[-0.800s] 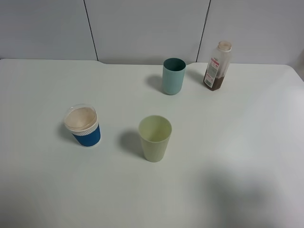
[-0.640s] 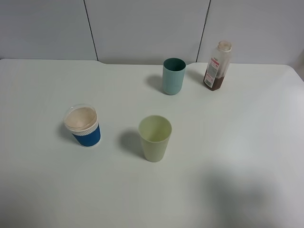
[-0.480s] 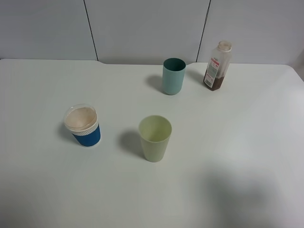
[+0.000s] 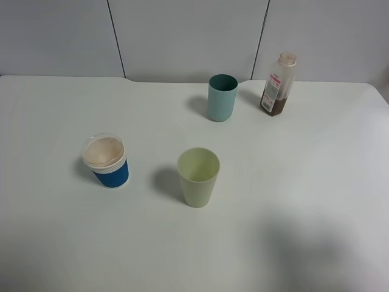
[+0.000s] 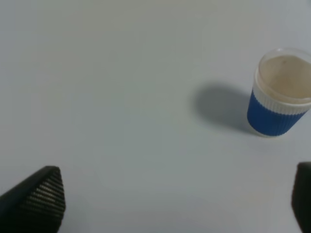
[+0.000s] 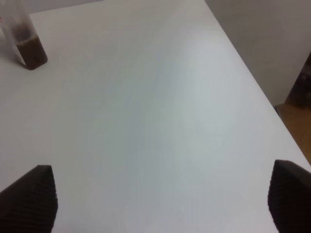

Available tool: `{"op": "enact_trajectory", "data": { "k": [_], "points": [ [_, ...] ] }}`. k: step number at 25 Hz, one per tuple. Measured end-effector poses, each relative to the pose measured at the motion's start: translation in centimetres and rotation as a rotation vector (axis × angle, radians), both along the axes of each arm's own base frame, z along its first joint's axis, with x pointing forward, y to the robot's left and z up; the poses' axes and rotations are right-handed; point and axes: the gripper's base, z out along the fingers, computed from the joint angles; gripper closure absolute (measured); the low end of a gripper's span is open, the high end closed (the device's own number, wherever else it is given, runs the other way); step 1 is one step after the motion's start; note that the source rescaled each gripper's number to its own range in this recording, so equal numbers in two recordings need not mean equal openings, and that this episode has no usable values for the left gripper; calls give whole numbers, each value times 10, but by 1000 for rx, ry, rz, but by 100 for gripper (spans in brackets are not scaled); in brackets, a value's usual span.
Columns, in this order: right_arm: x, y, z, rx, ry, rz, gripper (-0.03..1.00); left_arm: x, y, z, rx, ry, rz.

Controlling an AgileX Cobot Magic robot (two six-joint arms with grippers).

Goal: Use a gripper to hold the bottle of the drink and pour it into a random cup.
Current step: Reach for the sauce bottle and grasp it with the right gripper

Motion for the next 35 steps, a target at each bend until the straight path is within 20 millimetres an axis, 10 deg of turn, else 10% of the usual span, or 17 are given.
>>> {"op": "enact_trajectory", "data": {
  "k": [35],
  "points": [
    [0, 0, 0, 0, 0, 0, -3, 0, 0, 0, 0, 0, 0]
  ]
}}
